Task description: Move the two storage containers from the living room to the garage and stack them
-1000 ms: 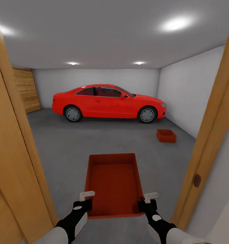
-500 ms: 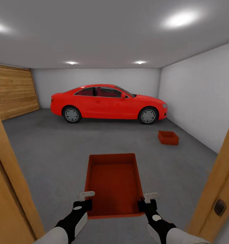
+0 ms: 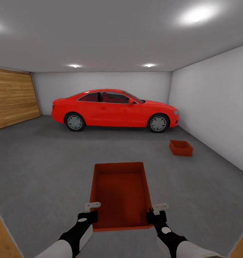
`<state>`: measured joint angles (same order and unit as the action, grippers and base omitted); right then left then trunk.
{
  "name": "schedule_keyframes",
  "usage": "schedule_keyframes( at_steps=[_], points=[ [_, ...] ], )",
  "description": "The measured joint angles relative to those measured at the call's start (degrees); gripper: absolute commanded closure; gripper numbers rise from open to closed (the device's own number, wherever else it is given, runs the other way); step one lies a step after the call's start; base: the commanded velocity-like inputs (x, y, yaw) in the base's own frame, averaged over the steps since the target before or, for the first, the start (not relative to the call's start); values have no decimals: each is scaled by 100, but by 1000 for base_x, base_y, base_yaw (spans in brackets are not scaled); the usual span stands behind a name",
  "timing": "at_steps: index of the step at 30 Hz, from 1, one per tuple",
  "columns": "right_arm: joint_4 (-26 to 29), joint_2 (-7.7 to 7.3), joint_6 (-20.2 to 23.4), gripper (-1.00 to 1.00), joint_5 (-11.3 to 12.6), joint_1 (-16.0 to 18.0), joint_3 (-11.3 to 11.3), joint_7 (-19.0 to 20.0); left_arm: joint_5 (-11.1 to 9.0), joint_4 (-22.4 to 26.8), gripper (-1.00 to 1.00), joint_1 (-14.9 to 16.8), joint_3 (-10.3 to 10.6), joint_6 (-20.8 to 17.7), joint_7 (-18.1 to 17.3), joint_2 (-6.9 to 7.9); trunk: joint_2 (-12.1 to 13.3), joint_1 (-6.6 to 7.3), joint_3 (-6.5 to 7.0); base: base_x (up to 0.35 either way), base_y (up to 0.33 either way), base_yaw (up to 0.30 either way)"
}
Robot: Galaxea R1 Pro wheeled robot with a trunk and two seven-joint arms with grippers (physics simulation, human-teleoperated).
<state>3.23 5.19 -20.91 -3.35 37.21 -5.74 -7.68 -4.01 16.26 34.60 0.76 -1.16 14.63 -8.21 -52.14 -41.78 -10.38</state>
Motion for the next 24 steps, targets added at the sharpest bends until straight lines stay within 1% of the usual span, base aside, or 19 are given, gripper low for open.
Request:
schedule_keyframes(
  at_steps=[24],
  points=[
    [0, 0, -1, 100, 4, 0, -8, -1, 0, -8, 100, 0, -3, 9, -1, 0, 0, 0, 0, 321, 0, 0]
  ],
)
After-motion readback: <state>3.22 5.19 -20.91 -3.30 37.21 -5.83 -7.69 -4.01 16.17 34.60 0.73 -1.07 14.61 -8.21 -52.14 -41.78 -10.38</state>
